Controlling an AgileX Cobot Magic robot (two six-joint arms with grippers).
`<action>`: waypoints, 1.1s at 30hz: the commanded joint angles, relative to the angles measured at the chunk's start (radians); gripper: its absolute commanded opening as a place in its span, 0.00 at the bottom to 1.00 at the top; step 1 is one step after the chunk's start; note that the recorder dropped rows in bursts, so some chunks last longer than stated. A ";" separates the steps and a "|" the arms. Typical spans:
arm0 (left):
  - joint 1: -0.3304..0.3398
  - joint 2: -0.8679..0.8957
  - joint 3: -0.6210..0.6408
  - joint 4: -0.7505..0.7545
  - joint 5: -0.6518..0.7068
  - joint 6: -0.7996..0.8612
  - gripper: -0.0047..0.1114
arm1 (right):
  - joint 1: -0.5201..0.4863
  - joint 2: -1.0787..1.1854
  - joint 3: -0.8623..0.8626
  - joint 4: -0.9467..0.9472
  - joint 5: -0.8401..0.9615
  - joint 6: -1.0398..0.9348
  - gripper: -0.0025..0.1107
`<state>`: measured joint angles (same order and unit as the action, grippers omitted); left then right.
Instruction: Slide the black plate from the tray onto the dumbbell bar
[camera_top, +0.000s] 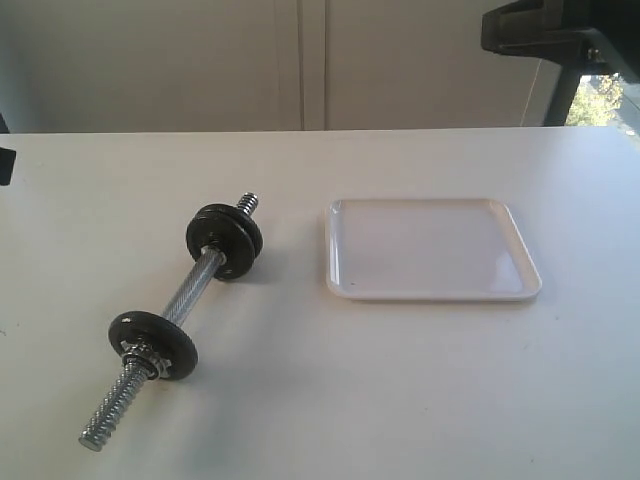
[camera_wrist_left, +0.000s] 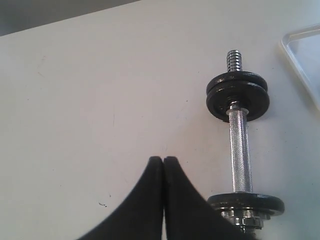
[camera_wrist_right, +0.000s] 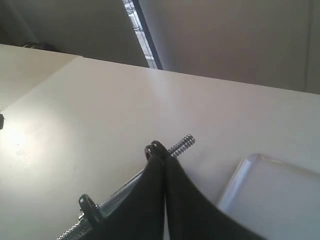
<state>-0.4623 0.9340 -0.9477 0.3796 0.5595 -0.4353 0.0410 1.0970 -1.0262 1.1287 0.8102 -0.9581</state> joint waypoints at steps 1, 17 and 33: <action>0.003 -0.010 0.004 0.002 0.011 -0.011 0.04 | -0.003 -0.007 0.004 -0.006 0.002 0.003 0.02; 0.287 -0.430 0.005 0.004 0.010 -0.011 0.04 | -0.003 -0.007 0.004 -0.006 -0.031 0.003 0.02; 0.509 -0.926 0.005 0.004 0.010 -0.011 0.04 | -0.003 -0.007 0.004 -0.006 -0.031 0.003 0.02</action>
<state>0.0405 0.0350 -0.9456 0.3849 0.5727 -0.4353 0.0410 1.0964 -1.0257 1.1192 0.7836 -0.9573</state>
